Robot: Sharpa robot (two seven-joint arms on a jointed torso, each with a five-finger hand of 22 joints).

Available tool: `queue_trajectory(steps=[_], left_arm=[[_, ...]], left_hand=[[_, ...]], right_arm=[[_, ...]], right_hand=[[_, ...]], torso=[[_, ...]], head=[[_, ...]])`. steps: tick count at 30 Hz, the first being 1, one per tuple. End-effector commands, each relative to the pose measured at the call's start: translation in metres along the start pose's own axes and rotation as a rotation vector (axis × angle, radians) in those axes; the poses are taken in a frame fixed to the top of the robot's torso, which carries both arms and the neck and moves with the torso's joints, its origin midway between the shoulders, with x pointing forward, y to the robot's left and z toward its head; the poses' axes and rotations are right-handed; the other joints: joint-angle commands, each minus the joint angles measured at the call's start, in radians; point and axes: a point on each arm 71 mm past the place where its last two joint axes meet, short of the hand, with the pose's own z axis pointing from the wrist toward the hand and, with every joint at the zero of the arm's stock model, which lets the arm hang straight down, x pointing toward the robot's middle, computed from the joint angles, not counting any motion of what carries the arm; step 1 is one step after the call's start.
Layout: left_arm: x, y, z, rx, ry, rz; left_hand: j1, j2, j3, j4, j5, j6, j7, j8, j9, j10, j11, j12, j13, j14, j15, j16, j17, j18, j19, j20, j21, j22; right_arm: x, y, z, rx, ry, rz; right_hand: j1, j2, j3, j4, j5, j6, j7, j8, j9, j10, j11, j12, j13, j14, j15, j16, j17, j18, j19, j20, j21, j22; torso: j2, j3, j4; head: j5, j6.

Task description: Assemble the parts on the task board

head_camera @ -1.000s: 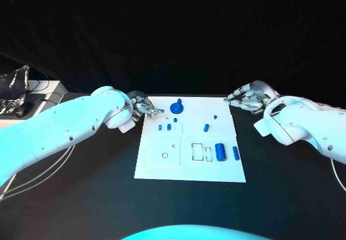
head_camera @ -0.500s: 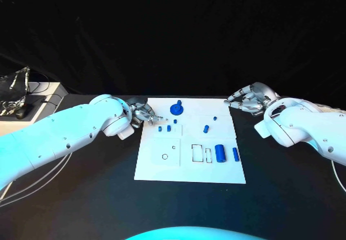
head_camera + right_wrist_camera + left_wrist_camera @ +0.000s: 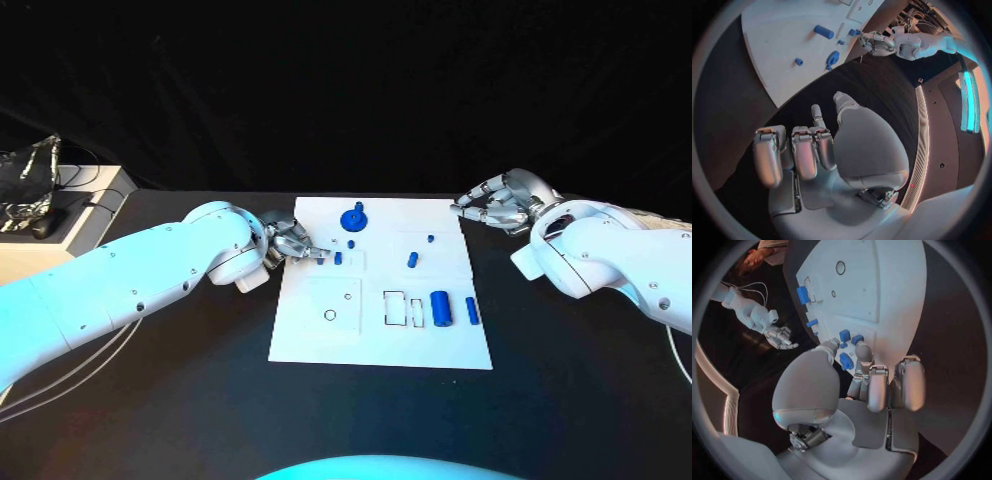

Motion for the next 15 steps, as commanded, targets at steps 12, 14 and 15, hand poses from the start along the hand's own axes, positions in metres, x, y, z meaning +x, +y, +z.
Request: queue_trajectory(steps=[12, 14, 15], left_arm=[[0.0032, 0.0005, 0.0033, -0.058, 0.003, 0.081], [0.0031, 0.0010, 0.0036, -0.063, 0.003, 0.083], [0.0031, 0.0012, 0.0038, -0.065, 0.004, 0.083]], left_hand=[[-0.029, 0.018, -0.028, 0.000, 0.007, -0.004, -0.017, 0.043, 0.047, 0.035, -0.009, 0.081, 0.118, 0.087, -0.015, 0.006, 0.202, -0.010, 0.012, -0.007, 0.013, 0.077], [-0.031, 0.021, -0.029, 0.000, 0.007, -0.004, -0.018, 0.046, 0.051, 0.036, -0.010, 0.085, 0.124, 0.087, -0.015, 0.006, 0.203, -0.010, 0.011, -0.007, 0.013, 0.076], [-0.031, 0.021, -0.029, 0.000, 0.007, -0.004, -0.018, 0.046, 0.051, 0.036, -0.010, 0.085, 0.124, 0.087, -0.015, 0.006, 0.203, -0.010, 0.011, -0.007, 0.013, 0.076]], right_arm=[[0.0009, -0.0001, -0.0002, -0.010, 0.006, -0.007], [0.0009, -0.0001, -0.0002, -0.010, 0.006, -0.007], [0.0010, -0.0001, -0.0001, -0.010, 0.006, -0.007]], right_hand=[[-0.011, 0.000, 0.007, -0.001, 0.004, -0.007, 0.001, 0.005, 0.003, 0.096, -0.007, 0.001, 0.255, 0.099, -0.008, -0.003, 0.234, -0.010, 0.085, -0.004, -0.006, 0.230], [-0.011, 0.000, 0.007, -0.001, 0.004, -0.007, 0.001, 0.005, 0.003, 0.096, -0.007, 0.001, 0.255, 0.099, -0.008, -0.003, 0.234, -0.010, 0.085, -0.004, -0.006, 0.230], [-0.011, 0.000, 0.007, -0.001, 0.004, -0.007, 0.001, 0.005, 0.003, 0.096, -0.007, 0.001, 0.255, 0.099, -0.008, -0.003, 0.234, -0.010, 0.085, -0.004, -0.006, 0.230]], torso=[[0.001, 0.0005, 0.0003], [0.001, 0.0005, 0.0004], [0.001, 0.0005, 0.0005]], head=[[-0.003, -0.009], [-0.003, -0.011], [-0.004, -0.012]])
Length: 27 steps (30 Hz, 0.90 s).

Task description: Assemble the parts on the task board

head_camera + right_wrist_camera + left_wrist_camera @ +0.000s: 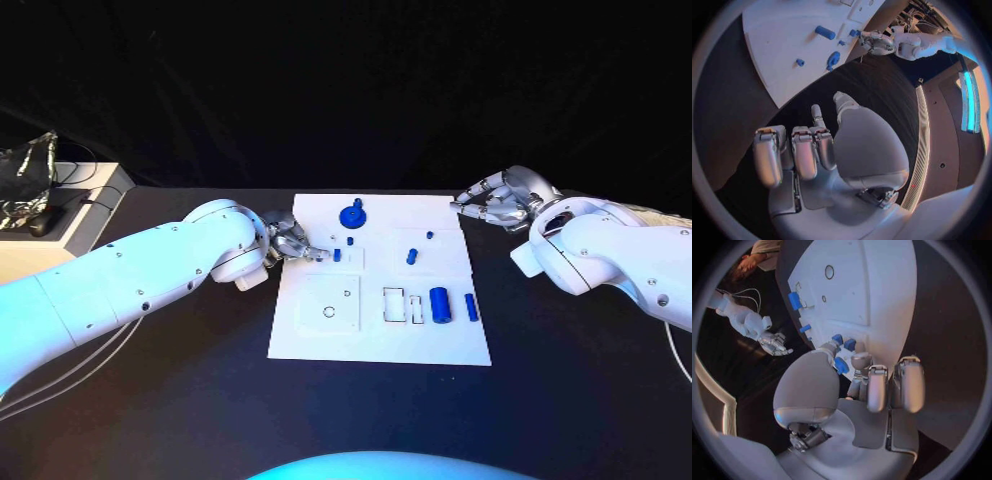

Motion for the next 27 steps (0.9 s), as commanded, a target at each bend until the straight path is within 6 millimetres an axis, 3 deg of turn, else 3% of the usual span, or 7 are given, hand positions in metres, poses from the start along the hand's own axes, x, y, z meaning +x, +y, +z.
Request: queue_trajectory(steps=[1, 19, 27], left_arm=[[0.0011, 0.0003, 0.0007, -0.021, 0.008, 0.027], [0.0066, -0.0083, 0.0065, -0.014, 0.015, 0.019], [0.0094, -0.0089, 0.0075, -0.016, 0.041, 0.031]], left_hand=[[-0.010, 0.000, -0.008, 0.000, 0.003, 0.000, -0.004, 0.007, 0.002, 0.008, 0.001, 0.005, 0.003, 0.086, -0.007, 0.006, 0.203, -0.010, 0.005, -0.001, 0.005, 0.077], [0.044, 0.007, 0.015, -0.004, 0.005, -0.013, -0.008, 0.016, 0.023, -0.006, -0.003, 0.005, 0.006, 0.087, -0.011, 0.007, 0.206, -0.010, 0.004, -0.004, 0.005, 0.078], [0.119, -0.001, 0.062, -0.006, 0.000, -0.011, -0.012, 0.014, 0.031, -0.008, -0.007, 0.005, 0.013, 0.087, -0.014, 0.008, 0.209, -0.011, 0.005, -0.007, 0.006, 0.081]], right_arm=[[0.0008, 0.0009, 0.0000, -0.012, 0.006, -0.007], [0.0021, 0.0015, 0.0003, -0.013, 0.011, -0.007], [0.0025, 0.0017, 0.0005, -0.013, 0.013, -0.007]], right_hand=[[-0.011, 0.000, 0.007, -0.001, 0.005, -0.007, 0.001, 0.005, 0.001, 0.096, -0.007, 0.001, 0.256, 0.099, -0.008, -0.003, 0.234, -0.010, 0.085, -0.004, -0.006, 0.230], [-0.012, 0.000, 0.009, -0.001, 0.005, -0.007, 0.001, 0.006, 0.002, 0.096, -0.007, 0.001, 0.256, 0.099, -0.008, -0.003, 0.234, -0.011, 0.085, -0.004, -0.005, 0.231], [-0.012, 0.000, 0.009, -0.001, 0.005, -0.007, 0.001, 0.006, 0.002, 0.096, -0.007, 0.001, 0.256, 0.099, -0.008, -0.003, 0.234, -0.011, 0.085, -0.004, -0.005, 0.231]], torso=[[0.000, 0.0000, 0.0011], [-0.002, 0.0010, 0.0013], [-0.002, 0.0014, 0.0012]], head=[[-0.001, -0.004], [-0.003, -0.011], [-0.002, -0.013]])
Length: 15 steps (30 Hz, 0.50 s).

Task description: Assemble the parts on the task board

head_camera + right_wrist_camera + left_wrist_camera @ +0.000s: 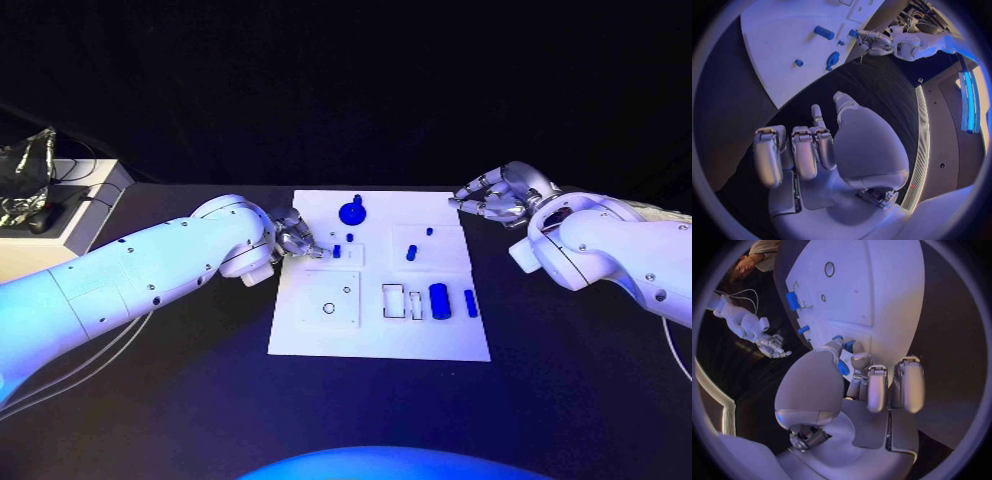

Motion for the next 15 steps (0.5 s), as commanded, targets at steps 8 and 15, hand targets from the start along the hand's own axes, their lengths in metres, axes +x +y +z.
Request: queue_trajectory(steps=[8, 15], left_arm=[[0.0053, 0.0020, 0.0018, -0.022, 0.044, 0.024], [0.0041, 0.0044, 0.0040, -0.039, 0.032, 0.016]], left_hand=[[0.038, -0.006, 0.037, 0.001, 0.000, 0.003, -0.004, 0.000, 0.002, -0.001, -0.005, 0.004, 0.007, 0.088, -0.009, 0.006, 0.211, -0.012, 0.003, -0.004, 0.007, 0.083], [0.036, 0.024, 0.088, 0.003, 0.003, 0.004, -0.005, -0.008, 0.002, -0.002, -0.006, -0.001, 0.005, 0.088, -0.009, 0.005, 0.210, -0.012, 0.002, -0.005, 0.007, 0.084]], right_arm=[[0.0013, 0.0010, -0.0001, -0.012, 0.012, -0.008], [0.0018, 0.0014, -0.0005, -0.013, 0.013, -0.007]], right_hand=[[-0.012, 0.000, 0.006, 0.002, 0.005, -0.007, 0.001, 0.006, 0.001, 0.096, -0.007, 0.001, 0.255, 0.099, -0.008, -0.003, 0.234, -0.011, 0.085, -0.004, -0.005, 0.230], [-0.012, 0.000, 0.006, 0.002, 0.005, -0.007, 0.001, 0.006, 0.001, 0.096, -0.007, 0.001, 0.255, 0.099, -0.008, -0.003, 0.234, -0.011, 0.085, -0.004, -0.005, 0.230]], torso=[[0.000, 0.0000, -0.0007], [0.000, 0.0001, -0.0007]], head=[[0.001, -0.003], [0.000, -0.004]])
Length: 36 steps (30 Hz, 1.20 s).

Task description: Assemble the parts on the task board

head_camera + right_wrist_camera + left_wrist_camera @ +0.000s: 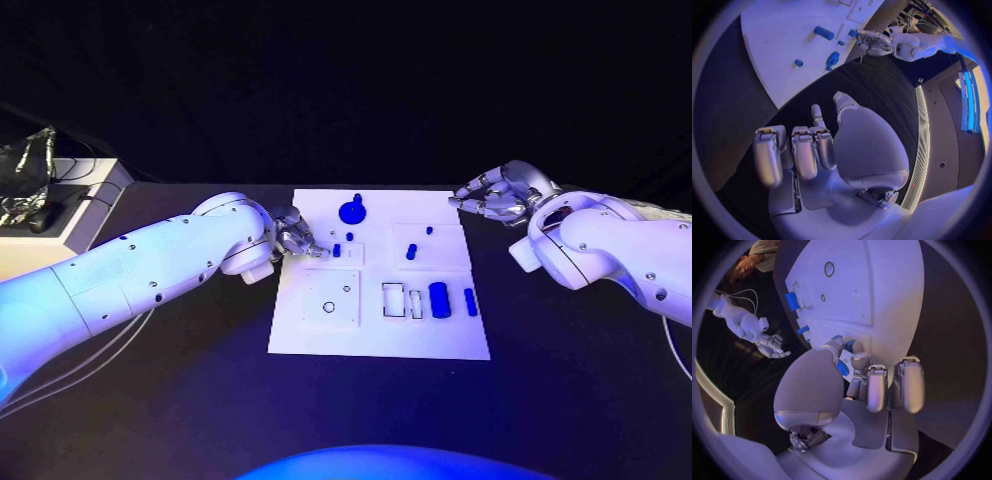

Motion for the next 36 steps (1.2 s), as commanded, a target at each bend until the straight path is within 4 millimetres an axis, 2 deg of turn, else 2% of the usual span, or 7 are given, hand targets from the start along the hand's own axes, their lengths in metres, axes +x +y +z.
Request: queue_trajectory(steps=[1, 3, 9, 14, 22, 27, 36], left_arm=[[0.0050, 0.0049, 0.0025, -0.033, 0.024, 0.011], [0.0051, 0.0052, 0.0029, -0.034, 0.025, 0.008], [0.0060, 0.0051, 0.0030, -0.028, 0.036, -0.008], [0.0068, 0.0045, 0.0023, -0.018, 0.047, -0.025], [0.0082, 0.0024, 0.0004, -0.001, 0.061, -0.041], [0.0083, 0.0025, -0.0012, 0.006, 0.068, -0.052], [0.0044, 0.0051, -0.0067, 0.056, 0.097, -0.107]], left_hand=[[0.001, 0.023, 0.031, -0.001, 0.004, 0.002, -0.005, -0.011, -0.001, -0.003, -0.006, -0.002, -0.002, 0.091, -0.006, 0.006, 0.211, -0.012, 0.002, -0.005, 0.003, 0.084], [0.004, 0.026, 0.066, -0.002, 0.005, -0.001, -0.005, -0.015, 0.000, -0.005, -0.006, -0.006, -0.004, 0.091, -0.006, 0.006, 0.211, -0.011, 0.001, -0.005, 0.002, 0.083], [0.024, -0.019, 0.281, -0.018, 0.005, -0.012, -0.001, -0.020, 0.015, -0.011, -0.003, -0.027, -0.018, 0.092, -0.004, 0.007, 0.214, -0.011, 0.000, -0.004, 0.001, 0.083], [-0.003, -0.066, 0.503, -0.111, 0.003, -0.026, 0.010, -0.002, 0.053, -0.018, 0.004, -0.057, -0.044, 0.092, 0.002, 0.007, 0.215, -0.011, -0.001, 0.001, 0.000, 0.083], [-0.042, -0.074, 0.562, -0.156, 0.004, -0.021, 0.011, 0.003, 0.066, -0.015, 0.004, -0.064, -0.049, 0.092, 0.001, 0.006, 0.213, -0.010, -0.003, 0.002, -0.001, 0.082], [-0.045, -0.074, 0.568, -0.161, 0.003, -0.019, 0.011, 0.003, 0.067, -0.016, 0.003, -0.066, -0.052, 0.091, 0.001, 0.006, 0.212, -0.010, -0.004, 0.002, -0.002, 0.081], [-0.063, -0.055, 0.595, -0.183, -0.011, -0.023, 0.015, -0.004, 0.069, -0.044, 0.008, -0.105, -0.102, 0.089, 0.004, 0.003, 0.206, -0.004, -0.019, 0.004, -0.015, 0.062]], right_arm=[[0.0016, 0.0014, -0.0004, -0.013, 0.012, -0.007], [0.0016, 0.0014, -0.0004, -0.013, 0.013, -0.007], [0.0014, 0.0011, -0.0007, -0.012, 0.014, -0.008], [0.0010, 0.0006, -0.0008, -0.011, 0.015, -0.008], [0.0007, -0.0002, -0.0008, -0.009, 0.017, -0.009], [0.0008, -0.0009, -0.0009, -0.008, 0.018, -0.010], [0.0010, -0.0016, -0.0014, -0.008, 0.020, -0.010]], right_hand=[[-0.012, 0.000, 0.006, 0.002, 0.005, -0.007, 0.001, 0.006, 0.001, 0.096, -0.007, 0.001, 0.255, 0.099, -0.008, -0.003, 0.234, -0.011, 0.085, -0.004, -0.005, 0.230], [-0.012, 0.000, 0.006, 0.002, 0.005, -0.007, 0.001, 0.006, 0.001, 0.096, -0.007, 0.001, 0.255, 0.099, -0.008, -0.003, 0.234, -0.011, 0.085, -0.004, -0.005, 0.230], [-0.014, 0.000, 0.008, 0.002, 0.005, -0.007, 0.001, 0.007, 0.002, 0.097, -0.008, 0.002, 0.256, 0.099, -0.008, -0.003, 0.235, -0.011, 0.086, -0.004, -0.004, 0.231], [-0.014, 0.000, 0.008, 0.002, 0.005, -0.007, 0.001, 0.007, 0.002, 0.098, -0.008, 0.003, 0.257, 0.099, -0.008, -0.002, 0.236, -0.010, 0.084, -0.004, -0.007, 0.229], [-0.014, 0.000, 0.008, 0.002, 0.005, -0.007, 0.001, 0.007, 0.002, 0.098, -0.008, 0.003, 0.257, 0.099, -0.008, -0.002, 0.236, -0.010, 0.084, -0.004, -0.007, 0.229], [-0.014, 0.000, 0.008, 0.002, 0.005, -0.007, 0.001, 0.007, 0.002, 0.098, -0.008, 0.003, 0.257, 0.099, -0.008, -0.002, 0.236, -0.010, 0.084, -0.004, -0.007, 0.229], [-0.014, 0.000, 0.008, 0.002, 0.005, -0.007, 0.001, 0.007, 0.002, 0.098, -0.008, 0.003, 0.257, 0.099, -0.008, -0.002, 0.236, -0.010, 0.084, -0.004, -0.007, 0.229]], torso=[[0.000, -0.0002, -0.0003], [0.000, -0.0002, -0.0005], [-0.001, -0.0004, 0.0008], [-0.001, -0.0013, 0.0005], [-0.001, -0.0007, 0.0008], [-0.001, -0.0010, 0.0001], [0.000, -0.0010, 0.0008]], head=[[0.000, 0.000], [0.000, -0.001], [-0.001, -0.001], [0.000, -0.002], [0.000, 0.000], [0.000, 0.002], [-0.001, 0.004]])
